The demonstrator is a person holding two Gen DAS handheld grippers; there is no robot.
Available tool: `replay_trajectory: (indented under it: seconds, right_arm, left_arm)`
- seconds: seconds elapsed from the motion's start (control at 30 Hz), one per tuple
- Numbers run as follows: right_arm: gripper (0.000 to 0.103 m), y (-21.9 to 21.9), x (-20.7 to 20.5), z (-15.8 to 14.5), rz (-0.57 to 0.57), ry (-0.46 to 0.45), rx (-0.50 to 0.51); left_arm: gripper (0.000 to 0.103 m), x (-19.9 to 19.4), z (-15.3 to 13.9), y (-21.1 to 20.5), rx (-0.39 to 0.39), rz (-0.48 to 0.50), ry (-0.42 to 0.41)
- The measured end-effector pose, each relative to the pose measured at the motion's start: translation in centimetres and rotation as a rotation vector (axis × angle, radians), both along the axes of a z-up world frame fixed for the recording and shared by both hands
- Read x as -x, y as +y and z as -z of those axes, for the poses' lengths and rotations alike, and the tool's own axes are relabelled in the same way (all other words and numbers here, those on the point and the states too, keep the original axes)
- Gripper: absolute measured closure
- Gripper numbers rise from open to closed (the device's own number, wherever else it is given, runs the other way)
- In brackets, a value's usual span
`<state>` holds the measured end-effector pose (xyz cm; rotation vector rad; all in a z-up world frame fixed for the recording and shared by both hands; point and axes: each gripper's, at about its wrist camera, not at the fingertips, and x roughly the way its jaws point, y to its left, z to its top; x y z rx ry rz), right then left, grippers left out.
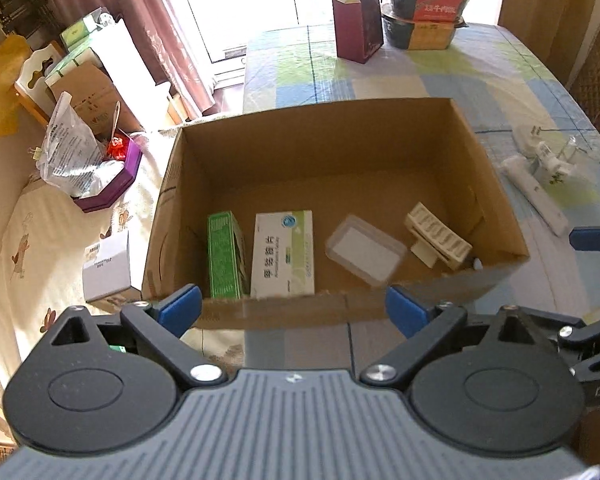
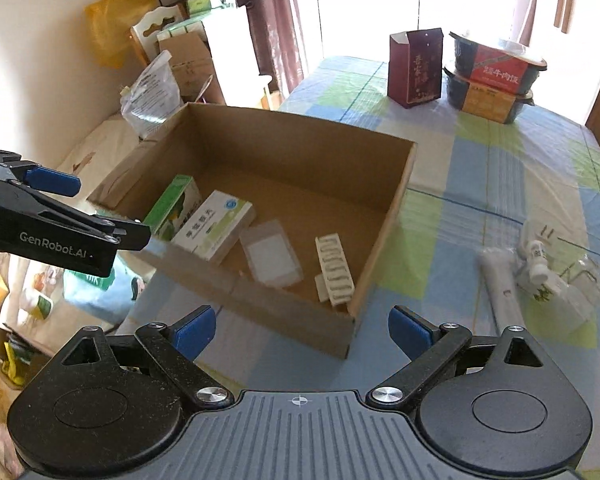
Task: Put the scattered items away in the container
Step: 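Withdraw both open grippers from the cardboard box toward the remaining items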
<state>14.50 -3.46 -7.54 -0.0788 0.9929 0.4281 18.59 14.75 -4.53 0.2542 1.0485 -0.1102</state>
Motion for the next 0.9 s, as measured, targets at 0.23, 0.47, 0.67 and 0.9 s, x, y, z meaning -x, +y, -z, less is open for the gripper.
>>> replay_trajectory:
  seconds: [0.23, 0.47, 0.67, 0.9]
  right_arm:
    - [0.005, -1.3, 2.3, -0.8, -0.01, -0.01, -0.005]
    - [0.005, -2.7, 3.8, -1.6, -0.008, -0.02, -0.017]
    - [0.005, -4.4, 4.8, -2.0, 0.008, -0.017, -0.027]
    - [0.005, -6.9, 5.3, -2.4, 0.056, -0.01, -0.038]
  left_arm:
    - [0.006, 3.0, -0.4, -0.8, 0.002, -0.009, 0.002]
    - [0.005, 5.8, -1.5, -2.0, 0.007, -0.013, -0.013]
    - [0.005, 7.4, -2.0, -3.1, 0.022, -0.022, -0.018]
    - [0.005, 8.6, -2.1, -4.9, 0.046, -0.014, -0.021]
